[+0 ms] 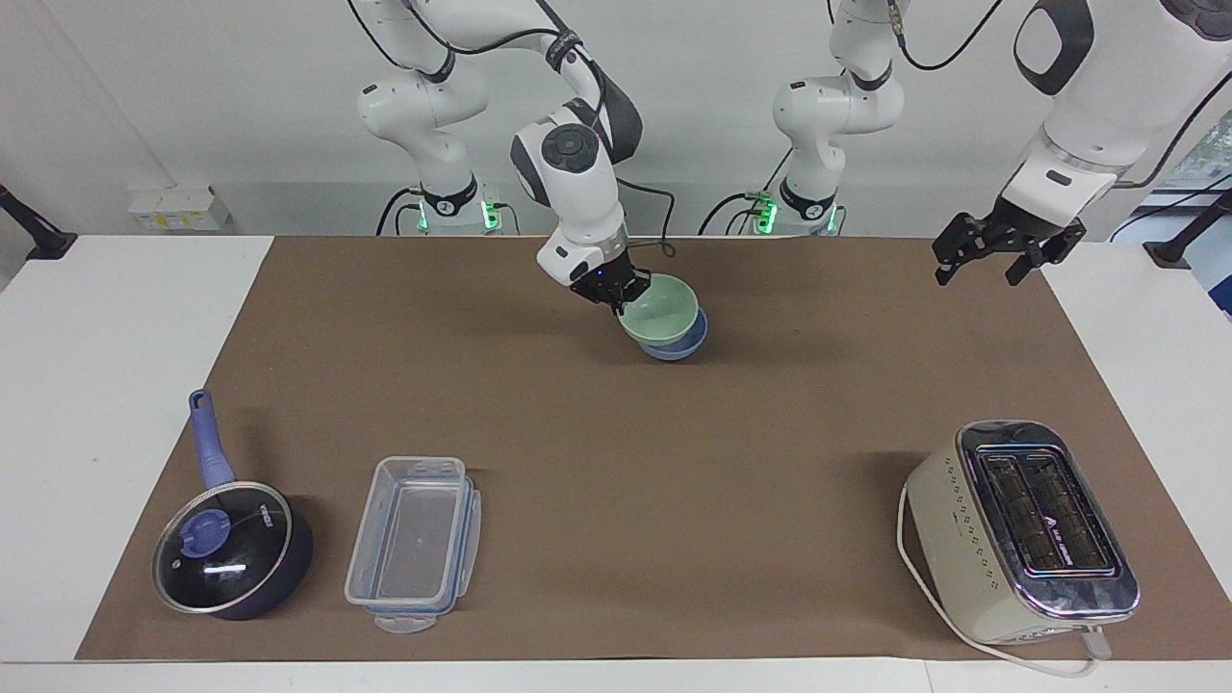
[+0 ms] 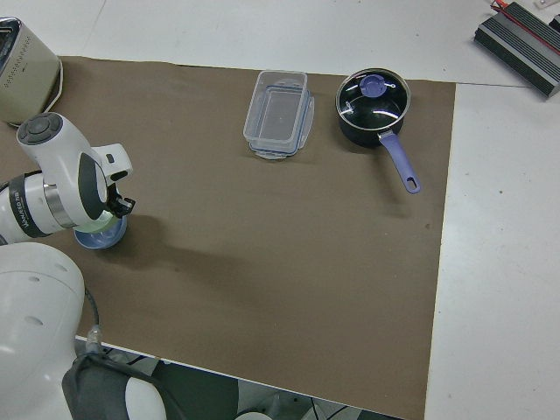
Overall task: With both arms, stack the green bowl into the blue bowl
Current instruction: 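Carry the green bowl with the right gripper over the blue bowl, then lower the green bowl into the blue bowl and open the right gripper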
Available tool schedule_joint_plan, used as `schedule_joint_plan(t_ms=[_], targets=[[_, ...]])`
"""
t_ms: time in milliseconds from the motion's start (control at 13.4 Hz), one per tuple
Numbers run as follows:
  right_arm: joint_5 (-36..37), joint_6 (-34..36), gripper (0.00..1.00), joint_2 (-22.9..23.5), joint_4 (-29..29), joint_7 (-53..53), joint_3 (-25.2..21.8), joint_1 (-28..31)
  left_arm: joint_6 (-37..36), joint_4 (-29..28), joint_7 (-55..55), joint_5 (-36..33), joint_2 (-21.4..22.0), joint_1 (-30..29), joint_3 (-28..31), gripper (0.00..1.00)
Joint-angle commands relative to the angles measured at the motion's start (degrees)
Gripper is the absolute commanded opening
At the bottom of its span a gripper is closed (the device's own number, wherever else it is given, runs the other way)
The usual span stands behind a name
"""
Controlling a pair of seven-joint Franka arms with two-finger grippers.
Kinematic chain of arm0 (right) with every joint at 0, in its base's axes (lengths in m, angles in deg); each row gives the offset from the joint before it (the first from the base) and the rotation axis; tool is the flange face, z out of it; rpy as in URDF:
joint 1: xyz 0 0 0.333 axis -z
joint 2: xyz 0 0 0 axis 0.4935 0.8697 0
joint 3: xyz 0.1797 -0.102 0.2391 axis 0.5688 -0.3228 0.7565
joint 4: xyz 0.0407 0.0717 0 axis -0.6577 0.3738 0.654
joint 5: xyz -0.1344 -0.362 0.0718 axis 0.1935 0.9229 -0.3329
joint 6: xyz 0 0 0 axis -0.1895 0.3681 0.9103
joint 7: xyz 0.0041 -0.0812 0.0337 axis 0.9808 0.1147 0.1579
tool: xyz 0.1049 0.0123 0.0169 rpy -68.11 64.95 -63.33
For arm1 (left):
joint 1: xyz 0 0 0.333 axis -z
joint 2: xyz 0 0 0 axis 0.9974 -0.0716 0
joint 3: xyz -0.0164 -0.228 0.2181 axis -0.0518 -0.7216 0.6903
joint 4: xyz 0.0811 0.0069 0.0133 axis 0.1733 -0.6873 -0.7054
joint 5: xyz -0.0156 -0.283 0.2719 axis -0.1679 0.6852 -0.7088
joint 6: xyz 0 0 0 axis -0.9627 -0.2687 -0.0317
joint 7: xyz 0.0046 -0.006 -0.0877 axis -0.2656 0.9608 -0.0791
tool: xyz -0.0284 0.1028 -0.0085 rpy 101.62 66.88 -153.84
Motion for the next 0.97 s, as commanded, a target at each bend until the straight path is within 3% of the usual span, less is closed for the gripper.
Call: schedule_joint_plan(t_ms=[0,524,674,899], targets=[[-1.1,-2.8,0.0,1.4,0.5,1.3,0.0,-1.8,-0.1,0.3,0.2,-0.9,0.3,-0.6,-0.4,1.0],[-1.2,-5.9,0.0,1.6,2.4,1.2,0.0,-2.3,-0.1,0.3,0.2,-0.9,0.3,-0.6,-0.4,1.0],[-1.2,-6.0,0.13,1.7,2.4,1.1,0.0,-2.3,-0.1,0.3,0.2,-0.9,0.3,-0.6,-0.4,1.0],[-1.2,-6.0,0.21,1.9,2.3,1.4,0.0,-2.3,-0.1,0.3,0.2,-0.9,0.3,-0.6,-0.4,1.0]])
